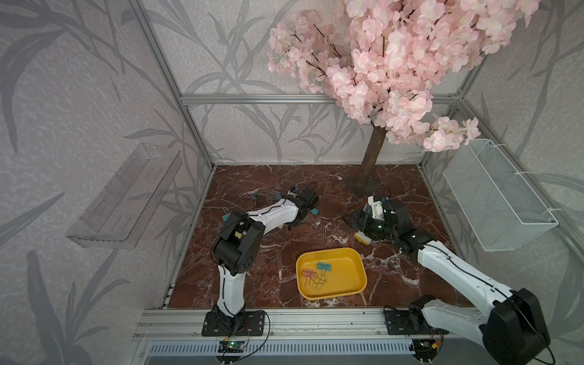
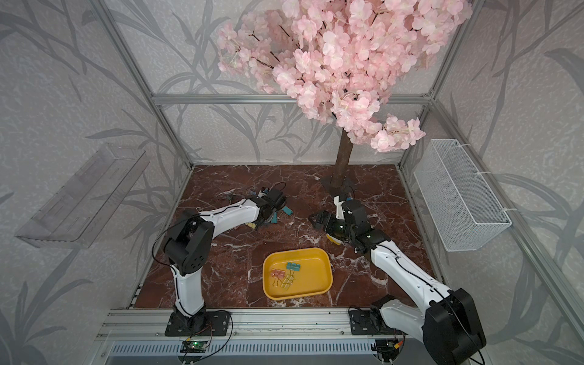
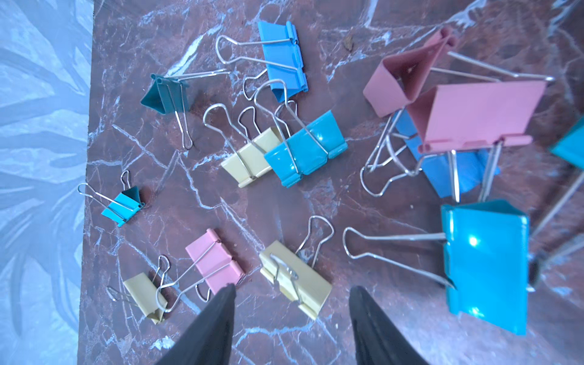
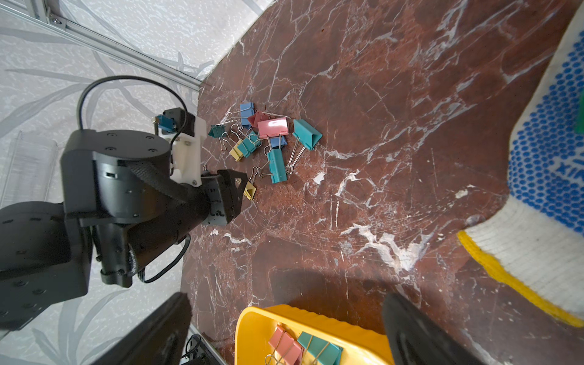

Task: Put the binder clips in the storage box
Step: Pick up the binder clip at the center of the board.

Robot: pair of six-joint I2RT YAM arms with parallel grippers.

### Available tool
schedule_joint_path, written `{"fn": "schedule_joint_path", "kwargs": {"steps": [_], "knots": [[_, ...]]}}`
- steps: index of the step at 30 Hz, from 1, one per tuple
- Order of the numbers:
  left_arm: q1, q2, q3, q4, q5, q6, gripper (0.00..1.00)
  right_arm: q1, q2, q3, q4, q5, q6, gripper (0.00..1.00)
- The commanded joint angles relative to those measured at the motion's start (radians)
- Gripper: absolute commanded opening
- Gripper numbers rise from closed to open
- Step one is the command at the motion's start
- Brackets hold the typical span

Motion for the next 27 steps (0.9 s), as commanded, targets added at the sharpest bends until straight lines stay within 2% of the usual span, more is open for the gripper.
{"fn": "schedule_joint_path", "kwargs": {"steps": [1,4,11,16,21,27], "knots": [[0.009,0.04,0.025,-0.012,-0.068,-0.02,0.56,0.006,-0.003,0.01,0.012,-0.002,-0.001,0.98],[0.02,0.052,0.007,0.019,-0.065,-0.021,0.49,0.006,0.0,0.011,0.011,-0.003,-0.002,0.98],[0.023,0.037,-0.039,0.064,-0.037,-0.023,0.19,0.006,0.001,0.009,0.014,-0.003,-0.003,0.98],[0.023,-0.023,-0.081,0.082,-0.006,-0.026,0.02,0.013,0.022,0.014,0.048,-0.061,-0.028,0.98],[0.022,-0.15,-0.135,0.102,0.069,-0.032,0.0,0.026,0.048,0.017,0.12,-0.152,-0.056,0.98],[-0.021,-0.405,-0.164,0.117,0.218,0.01,0.0,0.029,0.074,0.029,0.133,-0.176,-0.058,0.98]]}}
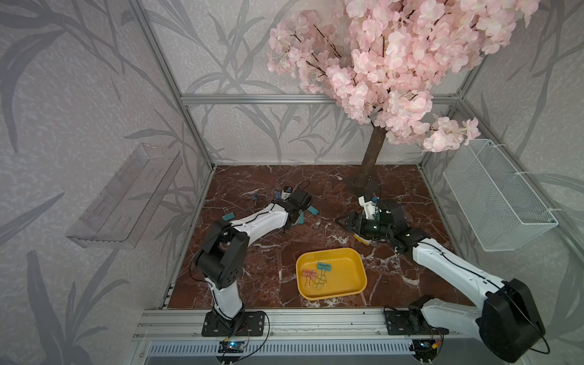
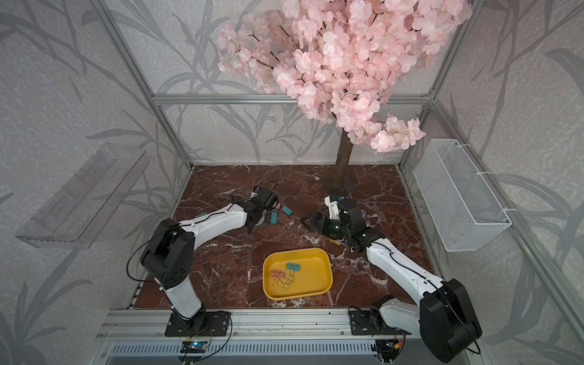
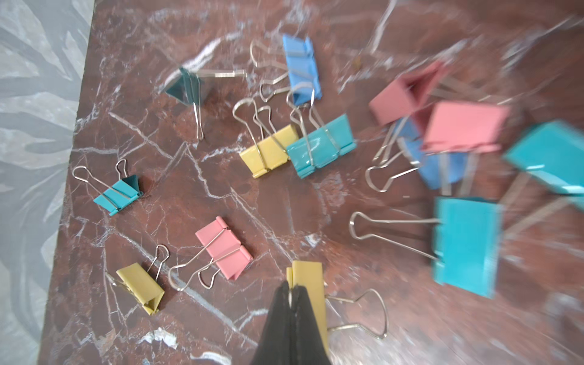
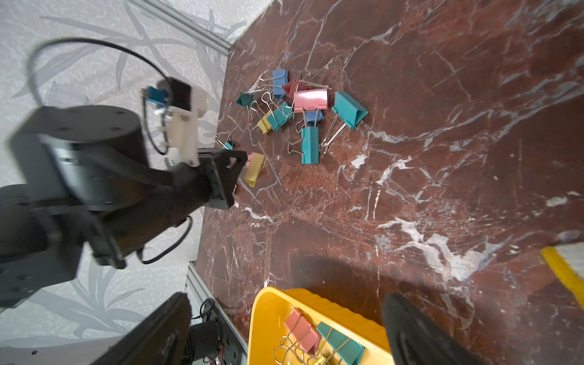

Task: Put the binder clips in the storage box
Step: Pick up the binder clip at the center of the board, then place the binder clip in the storage box.

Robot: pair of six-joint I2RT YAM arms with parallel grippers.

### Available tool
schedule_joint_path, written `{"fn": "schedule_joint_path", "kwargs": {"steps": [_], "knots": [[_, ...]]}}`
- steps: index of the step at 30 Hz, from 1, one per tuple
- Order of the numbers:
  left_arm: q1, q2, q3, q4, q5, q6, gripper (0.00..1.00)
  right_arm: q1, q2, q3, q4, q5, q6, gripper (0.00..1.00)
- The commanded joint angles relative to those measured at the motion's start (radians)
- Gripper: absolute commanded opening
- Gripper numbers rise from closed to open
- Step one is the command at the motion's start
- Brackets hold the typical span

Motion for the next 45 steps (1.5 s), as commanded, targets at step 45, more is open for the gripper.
{"fn": "schedule_joint_path", "kwargs": {"steps": [45], "knots": [[0.115,-0.583,-0.466,0.338,0.305,-0.183,0.36,-0.033,0.026,0.058,0.019,0.0,0.028,0.99]]}}
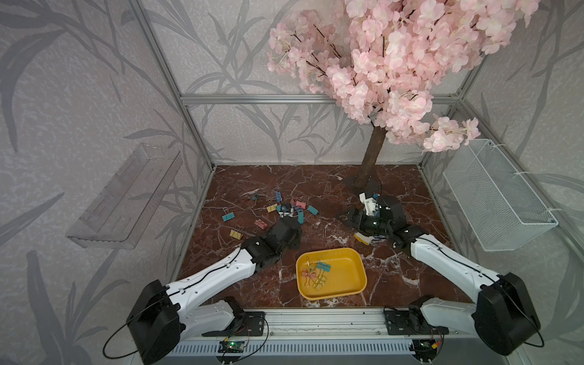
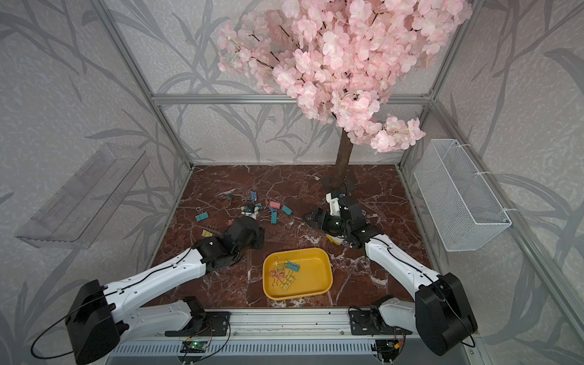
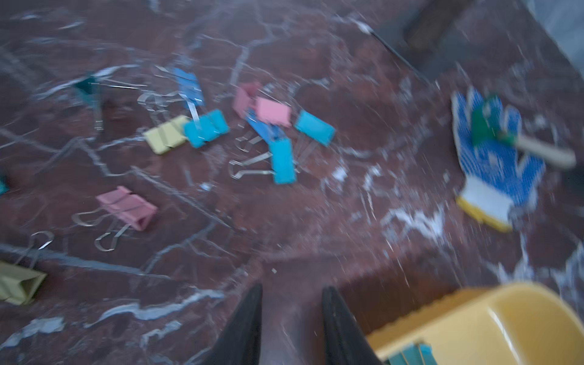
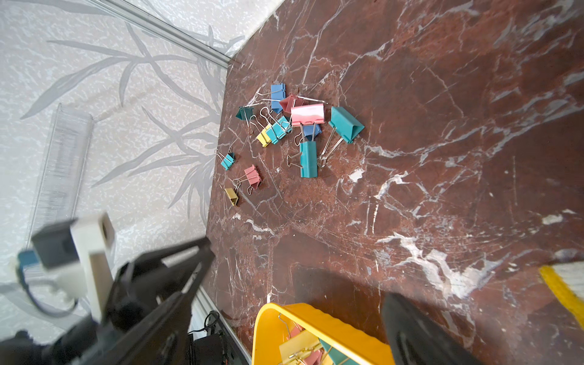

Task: Put the binder clips in the storage box
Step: Place the binder clip in the storage box, then pick up the binder clip at the center of the board.

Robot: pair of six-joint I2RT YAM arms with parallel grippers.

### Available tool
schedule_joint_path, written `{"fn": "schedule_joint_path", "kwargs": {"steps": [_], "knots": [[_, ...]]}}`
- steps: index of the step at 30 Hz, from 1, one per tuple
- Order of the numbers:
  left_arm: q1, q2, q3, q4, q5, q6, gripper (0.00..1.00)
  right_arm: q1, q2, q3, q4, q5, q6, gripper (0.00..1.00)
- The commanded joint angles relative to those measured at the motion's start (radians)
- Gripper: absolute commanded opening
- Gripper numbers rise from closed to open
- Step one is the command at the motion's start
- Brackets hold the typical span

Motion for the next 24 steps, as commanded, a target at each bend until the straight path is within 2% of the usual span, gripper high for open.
{"fn": "schedule_joint_path", "kwargs": {"steps": [1,3,5,6,7,8,9,11,14,17,19,24], "knots": [[0.214,-0.019,-0.031,0.074,0.152,-0.122,0.37,-0.001,-0.013,0.026,-0.008,-0.006,0.0,0.99],[0.36,-0.021,-0.09,0.161,0.252,-0.191,0.41,-0.001,-0.021,0.025,-0.018,-0.006,-0.003,0.99],[0.477,-0.012,-0.152,0.247,0.316,-0.25,0.5,0.0,-0.035,0.017,-0.022,0.001,-0.005,0.99],[0.515,-0.005,-0.173,0.28,0.333,-0.262,0.61,0.0,-0.041,0.012,-0.023,0.005,-0.004,0.99],[0.551,0.009,-0.19,0.313,0.361,-0.271,0.76,0.0,-0.046,0.007,-0.025,0.008,-0.002,0.99],[0.581,0.029,-0.201,0.34,0.39,-0.276,0.86,-0.001,-0.051,0.002,-0.024,0.012,-0.001,0.99],[0.599,0.055,-0.206,0.363,0.426,-0.275,0.9,0.0,-0.053,-0.002,-0.022,0.014,0.001,0.99],[0.634,0.131,-0.206,0.402,0.515,-0.281,0.93,0.0,-0.05,-0.003,-0.016,0.013,0.006,0.99],[0.67,0.249,-0.198,0.47,0.658,-0.295,0.92,0.001,-0.038,0.0,-0.007,0.007,0.009,0.99],[0.674,0.332,-0.192,0.535,0.71,-0.319,0.84,0.002,-0.032,0.002,-0.004,0.003,0.013,0.99],[0.674,0.371,-0.18,0.557,0.729,-0.325,0.74,0.003,-0.034,0.003,-0.004,0.003,0.013,0.98],[0.674,0.408,-0.152,0.538,0.724,-0.318,0.43,0.004,-0.038,0.001,-0.014,0.013,0.01,0.99]]}}
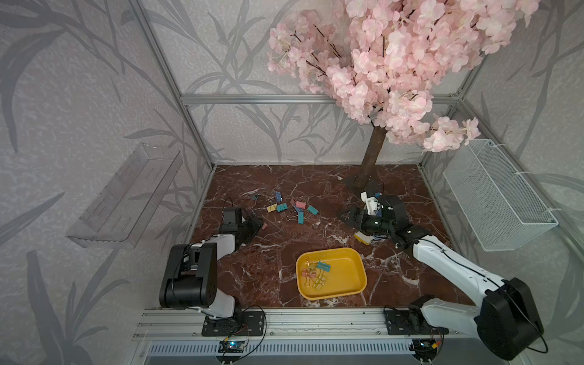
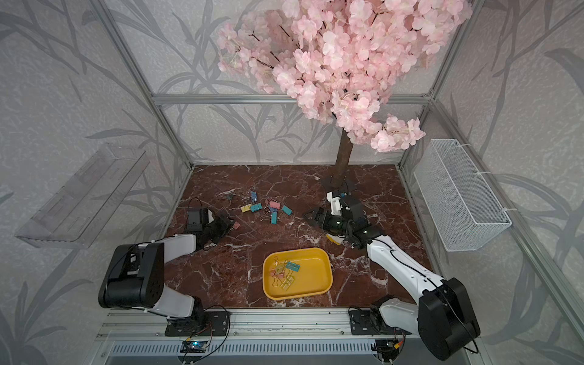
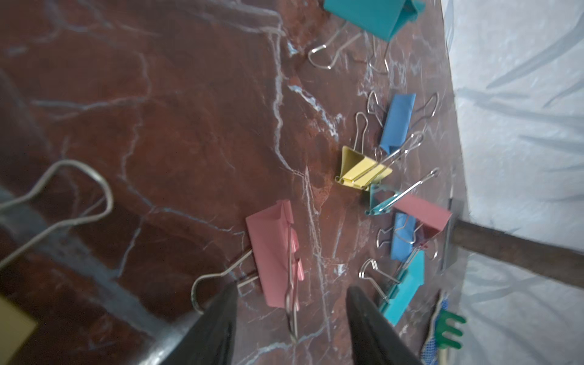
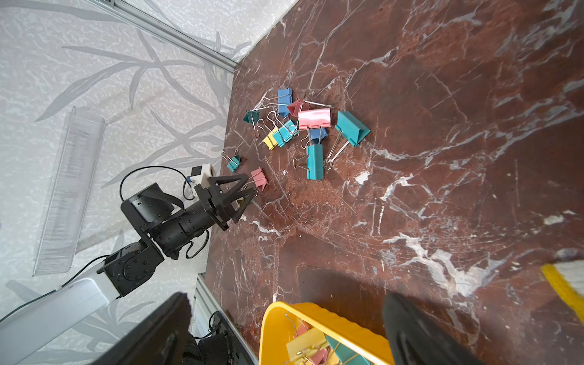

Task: Put the binder clips in the storage box
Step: Pick up the binder clip at the center of the board.

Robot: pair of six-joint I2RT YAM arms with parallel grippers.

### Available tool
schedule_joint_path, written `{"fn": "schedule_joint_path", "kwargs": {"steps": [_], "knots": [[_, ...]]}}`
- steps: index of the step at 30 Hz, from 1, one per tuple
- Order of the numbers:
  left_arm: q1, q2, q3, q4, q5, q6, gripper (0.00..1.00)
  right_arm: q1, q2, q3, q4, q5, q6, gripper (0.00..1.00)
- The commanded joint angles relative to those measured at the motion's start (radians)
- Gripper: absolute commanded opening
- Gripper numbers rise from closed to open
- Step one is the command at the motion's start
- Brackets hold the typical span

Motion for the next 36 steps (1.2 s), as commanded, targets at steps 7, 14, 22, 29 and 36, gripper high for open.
{"fn": "schedule_joint_path", "kwargs": {"steps": [7,14,22,29,36], "knots": [[0.005,0.011,0.052,-0.037,-0.014,0.045,0.29,0.008,0.004,0.007,0.007,0.009,0.006,0.99],[0.006,0.021,0.076,-0.071,-0.065,0.071,0.38,0.006,0.004,0.017,-0.003,0.009,-0.001,0.99],[0.003,0.021,0.114,-0.108,-0.034,0.116,0.0,0.008,-0.001,0.014,-0.004,0.021,0.002,0.99],[-0.075,-0.097,0.148,-0.208,-0.018,0.238,0.0,0.008,0.018,0.038,-0.009,0.029,-0.013,0.99],[-0.423,-0.276,0.336,-0.537,-0.263,0.449,0.0,0.007,0.035,0.055,-0.022,0.032,-0.039,0.99]]}}
